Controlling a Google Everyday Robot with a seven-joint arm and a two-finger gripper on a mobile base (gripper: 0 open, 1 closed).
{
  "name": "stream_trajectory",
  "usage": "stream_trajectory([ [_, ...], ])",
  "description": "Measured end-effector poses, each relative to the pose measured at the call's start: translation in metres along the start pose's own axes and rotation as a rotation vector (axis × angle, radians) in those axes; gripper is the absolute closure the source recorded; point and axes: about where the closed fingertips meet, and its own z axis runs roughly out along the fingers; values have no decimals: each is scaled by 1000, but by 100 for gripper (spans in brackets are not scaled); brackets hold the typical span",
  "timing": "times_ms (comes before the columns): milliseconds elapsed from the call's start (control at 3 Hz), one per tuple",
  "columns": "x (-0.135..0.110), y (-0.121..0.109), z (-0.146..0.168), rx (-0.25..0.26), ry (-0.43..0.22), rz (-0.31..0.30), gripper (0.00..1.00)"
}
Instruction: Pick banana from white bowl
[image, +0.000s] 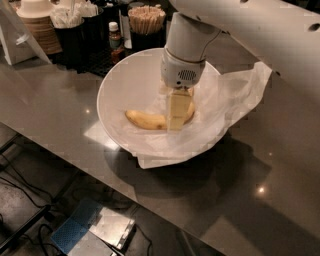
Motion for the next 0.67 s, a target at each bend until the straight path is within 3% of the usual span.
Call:
stream_trajectory([
  [333, 2, -1, 6, -9, -5, -1, 20],
  [667, 6, 1, 9, -10, -10, 14, 37],
])
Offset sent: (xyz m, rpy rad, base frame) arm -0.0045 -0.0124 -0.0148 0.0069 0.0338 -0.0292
